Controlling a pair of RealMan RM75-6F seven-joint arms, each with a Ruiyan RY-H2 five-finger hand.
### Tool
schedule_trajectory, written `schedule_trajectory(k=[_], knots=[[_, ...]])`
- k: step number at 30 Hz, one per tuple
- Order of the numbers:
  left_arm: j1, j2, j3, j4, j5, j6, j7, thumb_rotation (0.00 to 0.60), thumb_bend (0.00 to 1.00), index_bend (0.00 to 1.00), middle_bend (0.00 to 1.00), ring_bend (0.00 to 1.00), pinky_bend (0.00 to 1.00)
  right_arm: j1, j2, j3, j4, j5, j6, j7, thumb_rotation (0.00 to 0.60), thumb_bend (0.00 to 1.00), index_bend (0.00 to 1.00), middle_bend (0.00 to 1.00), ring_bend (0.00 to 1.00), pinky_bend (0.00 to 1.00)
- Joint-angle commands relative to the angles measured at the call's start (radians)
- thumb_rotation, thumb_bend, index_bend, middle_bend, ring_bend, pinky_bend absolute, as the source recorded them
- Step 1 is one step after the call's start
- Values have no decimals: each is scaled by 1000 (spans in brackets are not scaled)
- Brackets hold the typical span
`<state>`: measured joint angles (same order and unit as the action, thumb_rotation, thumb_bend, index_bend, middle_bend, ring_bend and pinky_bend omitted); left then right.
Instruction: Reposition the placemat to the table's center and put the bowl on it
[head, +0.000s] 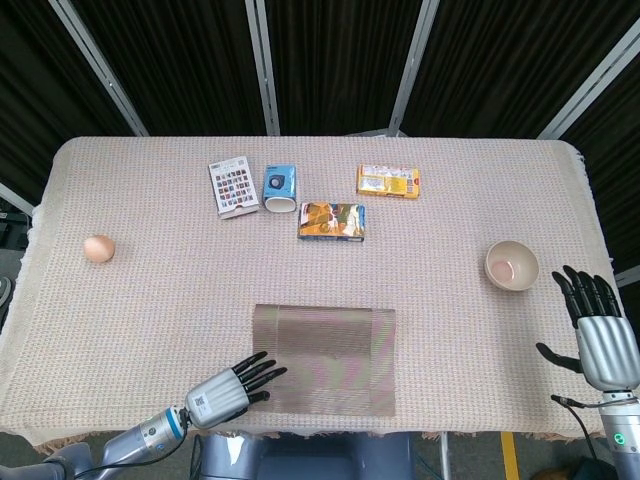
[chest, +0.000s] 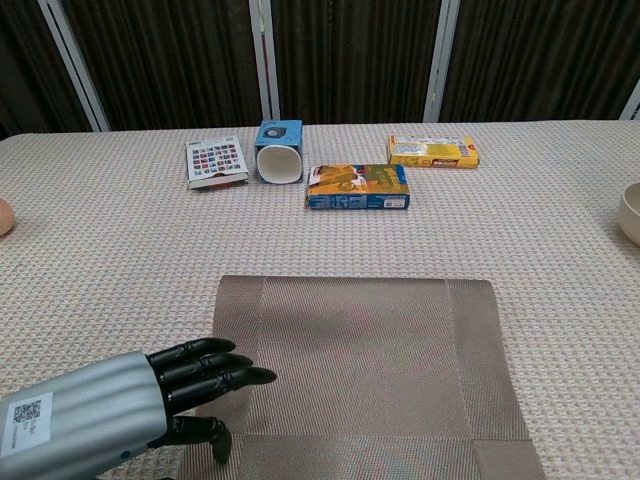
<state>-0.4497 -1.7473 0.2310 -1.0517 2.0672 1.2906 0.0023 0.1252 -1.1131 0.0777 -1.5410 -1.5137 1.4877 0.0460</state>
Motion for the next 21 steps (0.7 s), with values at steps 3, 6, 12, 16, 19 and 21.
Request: schedule_trajectory(k=[3, 6, 12, 16, 19, 21], knots=[[-6, -3, 9, -3, -4, 3, 6, 600, 386, 412, 0, 0, 0, 0, 1, 1, -1, -1, 0, 1, 600, 0, 0, 0, 0, 0], [-9, -6, 10, -2, -9, 2, 10, 600, 419, 427, 0, 0, 0, -1, 1, 1, -1, -2, 1, 3, 600, 0, 0, 0, 0, 0], [-14, -12, 18, -4, -22, 1, 8, 600, 448, 449, 0, 0, 0, -2, 4, 2, -3, -6, 4, 7, 600, 0, 0, 0, 0, 0], [-16, -15, 21, -6, -29, 4, 6, 600, 474, 491, 0, 0, 0, -2, 5, 3, -5, -7, 5, 10, 600, 0, 0, 0, 0, 0], [-16, -17, 20, -7, -39, 1, 4, 600, 501, 535, 0, 0, 0, -3, 5, 3, -6, -10, 7, 13, 600, 0, 0, 0, 0, 0], [-17, -18, 20, -12, -50, -4, -4, 600, 514, 562, 0, 0, 0, -3, 6, 3, -7, -11, 8, 16, 600, 0, 0, 0, 0, 0]])
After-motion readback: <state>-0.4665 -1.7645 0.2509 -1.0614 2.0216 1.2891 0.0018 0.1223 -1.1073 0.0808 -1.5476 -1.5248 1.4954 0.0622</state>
